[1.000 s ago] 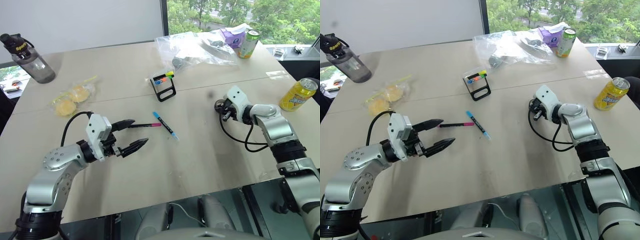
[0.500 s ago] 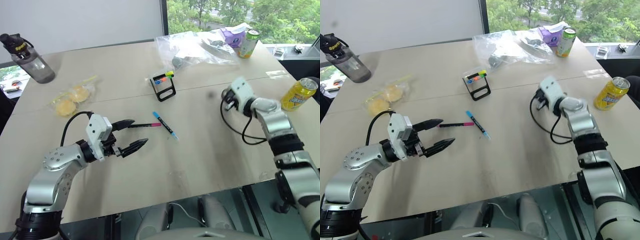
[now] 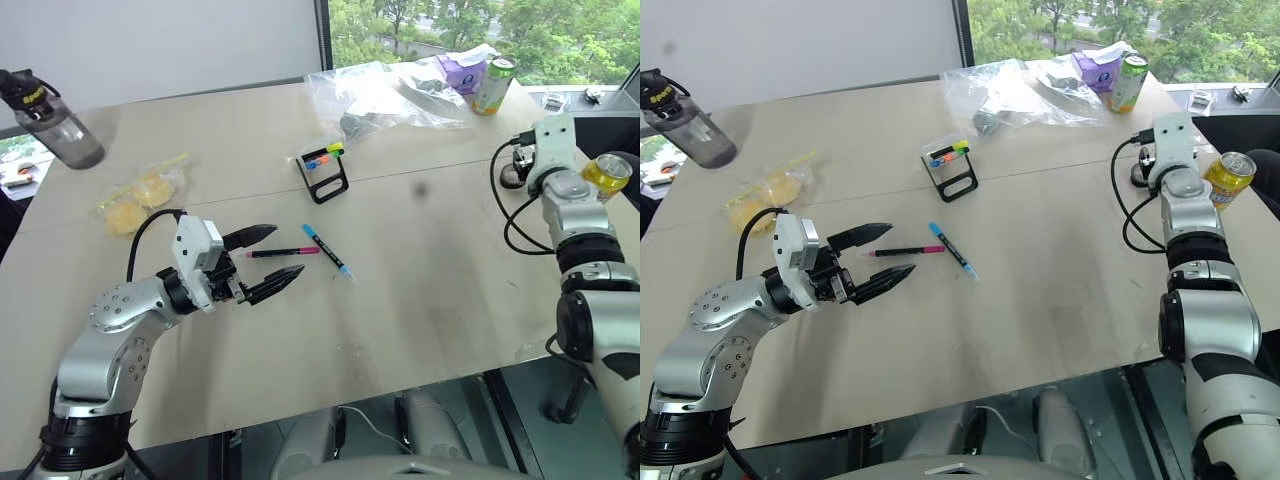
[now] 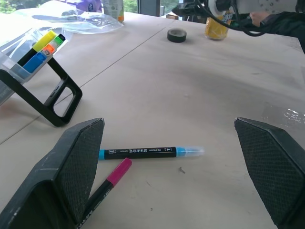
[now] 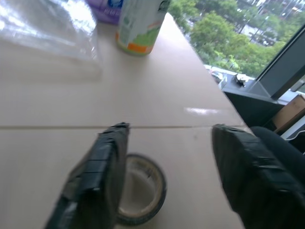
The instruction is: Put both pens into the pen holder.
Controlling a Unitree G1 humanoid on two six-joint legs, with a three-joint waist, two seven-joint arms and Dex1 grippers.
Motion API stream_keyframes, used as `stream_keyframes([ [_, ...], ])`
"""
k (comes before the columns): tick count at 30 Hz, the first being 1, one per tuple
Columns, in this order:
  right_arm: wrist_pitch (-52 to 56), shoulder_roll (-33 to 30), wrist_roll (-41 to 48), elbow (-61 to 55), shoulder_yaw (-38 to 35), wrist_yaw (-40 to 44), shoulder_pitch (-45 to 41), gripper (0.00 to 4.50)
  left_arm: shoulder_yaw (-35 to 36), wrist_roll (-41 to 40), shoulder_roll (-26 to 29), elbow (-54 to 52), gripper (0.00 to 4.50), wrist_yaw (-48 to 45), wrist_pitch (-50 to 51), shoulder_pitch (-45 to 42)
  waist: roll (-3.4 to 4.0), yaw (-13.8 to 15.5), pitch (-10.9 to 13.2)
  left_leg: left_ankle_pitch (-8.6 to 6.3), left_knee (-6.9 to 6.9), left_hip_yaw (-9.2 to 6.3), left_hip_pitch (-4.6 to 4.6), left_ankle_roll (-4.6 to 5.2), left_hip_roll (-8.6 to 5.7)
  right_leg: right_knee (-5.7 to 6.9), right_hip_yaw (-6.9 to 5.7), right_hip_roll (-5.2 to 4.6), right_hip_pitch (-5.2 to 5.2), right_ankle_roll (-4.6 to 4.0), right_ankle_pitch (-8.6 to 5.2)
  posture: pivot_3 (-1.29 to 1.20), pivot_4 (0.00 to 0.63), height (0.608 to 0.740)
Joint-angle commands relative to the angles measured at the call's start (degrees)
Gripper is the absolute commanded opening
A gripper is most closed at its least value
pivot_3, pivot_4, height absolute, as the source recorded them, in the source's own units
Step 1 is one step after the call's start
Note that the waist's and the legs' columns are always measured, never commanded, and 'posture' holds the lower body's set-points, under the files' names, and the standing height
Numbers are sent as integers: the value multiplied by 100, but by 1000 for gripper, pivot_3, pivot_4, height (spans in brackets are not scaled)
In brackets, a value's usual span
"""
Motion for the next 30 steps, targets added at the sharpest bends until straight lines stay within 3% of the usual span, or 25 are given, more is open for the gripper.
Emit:
stream_keyframes([
  [1, -325, -110, 93, -123, -163, -101, -109, 3677, 102, -75, 24, -102, 4500, -45, -82, -11, 0, -9, 0, 0, 0, 0, 0, 0, 0, 0, 0, 0, 0, 0, 0, 0, 150, 740],
  [4, -515, -23, 311, -346, -248, 320, -46, 3677, 104, -50, 17, -83, 4500, -56, -107, 32, 0, -28, 0, 0, 1, 0, 0, 0, 0, 0, 0, 0, 0, 0, 0, 0, 150, 740],
  [8, -605, 231, 881, -1234, -139, 1852, 388, 3677, 114, 12, 13, -87, 4500, -22, -129, 144, 0, -83, 0, 0, 1, -1, 0, 0, 2, 0, 0, 1, 0, 0, 0, 0, 150, 740],
  [12, -111, 333, 1715, -3289, 249, 3621, 1506, 3677, 120, 260, 29, 0, 4500, 196, -134, 251, 1, -76, 0, 0, 0, -5, 1, 0, 6, 2, -3, 3, 0, 0, 0, 0, 150, 740],
  [16, 997, 64, 2359, -4899, 564, 4517, 2465, 3677, 122, 483, -22, 108, 4500, 547, -59, 283, 2, 6, 1, -1, 6, -13, -2, 1, 4, 1, -10, 0, 2, 0, 0, 0, 150, 740],
  [21, 2047, -390, 2478, -5899, 1109, 5011, 3087, 3677, 135, 523, 0, 56, 4500, 554, -75, 505, 0, 106, 0, -1, 12, -16, 3, 1, 3, 1, -13, -1, 10, 1, 3, 0, 150, 740],
  [30, 2671, 36, 2192, -6137, 1850, 4779, 2682, 3677, 695, 369, 210, -69, 4500, 230, -177, 1240, 0, 103, 0, -1, 10, -14, 3, 0, 5, -1, -12, 1, 8, -2, 5, 0, 150, 740],
])
